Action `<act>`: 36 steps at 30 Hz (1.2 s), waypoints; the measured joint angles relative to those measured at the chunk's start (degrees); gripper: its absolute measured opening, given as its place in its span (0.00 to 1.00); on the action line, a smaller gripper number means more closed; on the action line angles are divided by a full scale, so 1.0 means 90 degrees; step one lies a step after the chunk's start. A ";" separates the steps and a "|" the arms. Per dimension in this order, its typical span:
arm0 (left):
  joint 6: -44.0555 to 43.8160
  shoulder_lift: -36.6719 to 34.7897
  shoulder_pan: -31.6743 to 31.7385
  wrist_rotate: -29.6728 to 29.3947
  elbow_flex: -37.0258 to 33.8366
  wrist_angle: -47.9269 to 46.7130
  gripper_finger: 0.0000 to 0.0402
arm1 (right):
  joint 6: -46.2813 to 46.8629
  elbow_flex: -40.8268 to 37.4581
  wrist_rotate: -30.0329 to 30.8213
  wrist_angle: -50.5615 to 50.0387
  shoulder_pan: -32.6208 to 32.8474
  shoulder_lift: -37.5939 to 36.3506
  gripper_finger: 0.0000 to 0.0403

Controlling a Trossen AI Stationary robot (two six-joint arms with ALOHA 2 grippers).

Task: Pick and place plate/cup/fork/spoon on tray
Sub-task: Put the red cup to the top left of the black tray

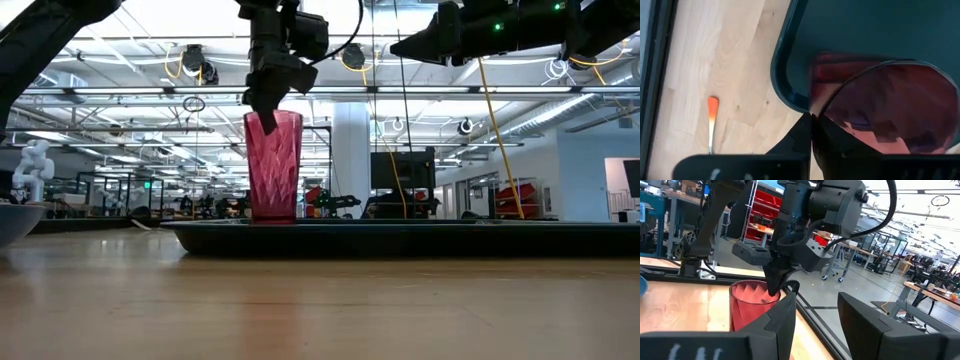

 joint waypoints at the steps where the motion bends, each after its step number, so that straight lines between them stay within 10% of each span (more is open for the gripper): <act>1: 0.0003 0.0000 0.0000 0.0006 0.0000 -0.0002 0.03 | 0.0000 0.0000 0.0000 0.0000 -0.0001 0.0000 0.35; 36: -0.0021 -0.0009 -0.0135 -0.0034 -0.0047 0.0265 0.02 | 0.0048 0.0000 0.0000 -0.0044 -0.0001 0.0000 0.35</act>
